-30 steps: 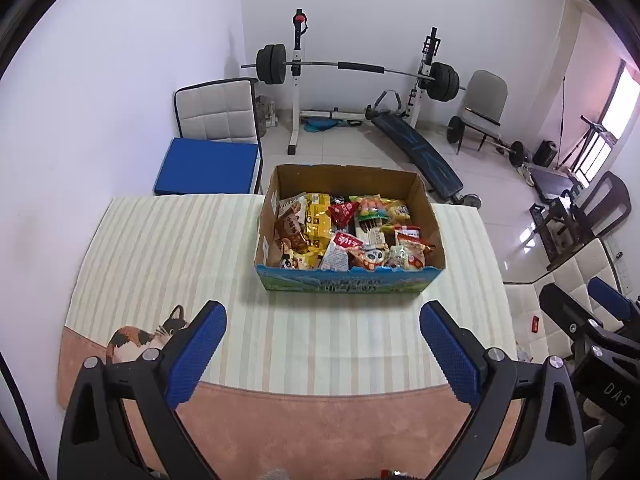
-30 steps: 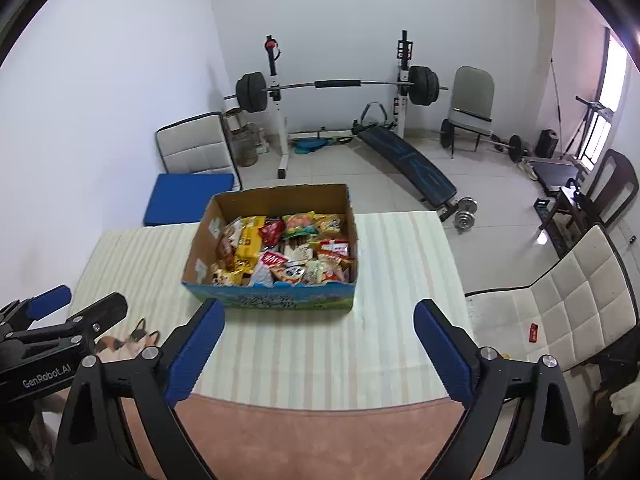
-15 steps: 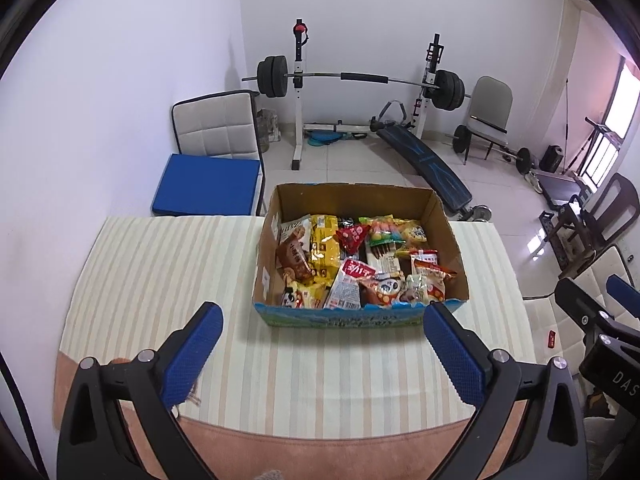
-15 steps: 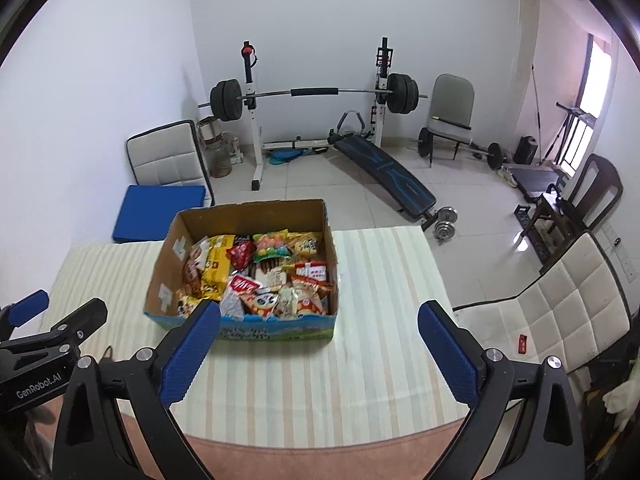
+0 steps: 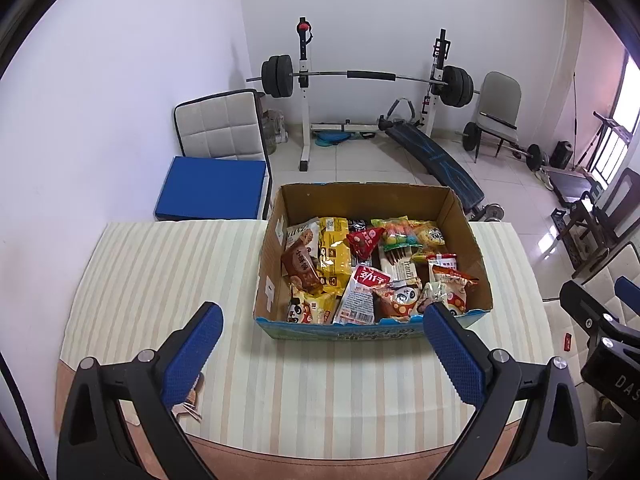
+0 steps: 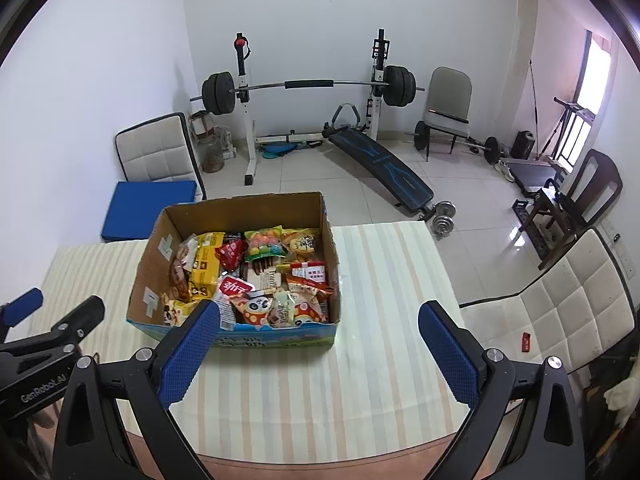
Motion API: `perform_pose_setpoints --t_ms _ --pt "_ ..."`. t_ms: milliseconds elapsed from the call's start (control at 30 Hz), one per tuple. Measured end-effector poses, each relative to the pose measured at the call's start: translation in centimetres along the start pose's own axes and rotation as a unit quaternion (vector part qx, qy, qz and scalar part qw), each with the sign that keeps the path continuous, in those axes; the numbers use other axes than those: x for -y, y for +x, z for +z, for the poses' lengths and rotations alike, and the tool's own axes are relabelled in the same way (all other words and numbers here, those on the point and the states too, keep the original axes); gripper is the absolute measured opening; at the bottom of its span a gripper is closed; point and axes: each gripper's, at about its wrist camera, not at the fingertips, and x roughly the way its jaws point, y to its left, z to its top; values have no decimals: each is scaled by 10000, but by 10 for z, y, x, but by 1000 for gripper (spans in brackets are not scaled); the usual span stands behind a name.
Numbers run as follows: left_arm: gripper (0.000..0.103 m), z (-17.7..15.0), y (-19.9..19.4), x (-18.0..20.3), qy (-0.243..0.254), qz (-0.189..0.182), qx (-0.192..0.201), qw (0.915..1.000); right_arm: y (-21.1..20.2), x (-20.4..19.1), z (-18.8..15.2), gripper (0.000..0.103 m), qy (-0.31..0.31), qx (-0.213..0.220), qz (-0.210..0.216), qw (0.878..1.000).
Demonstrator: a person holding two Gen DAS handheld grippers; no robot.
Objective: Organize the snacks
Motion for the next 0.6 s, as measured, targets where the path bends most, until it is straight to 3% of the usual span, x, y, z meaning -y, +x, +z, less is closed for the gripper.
perform_pose_setpoints --t_ms 600 --pt "103 -2 1 2 -12 -28 -4 10000 -2 4 -1 102 -7 37 7 10000"
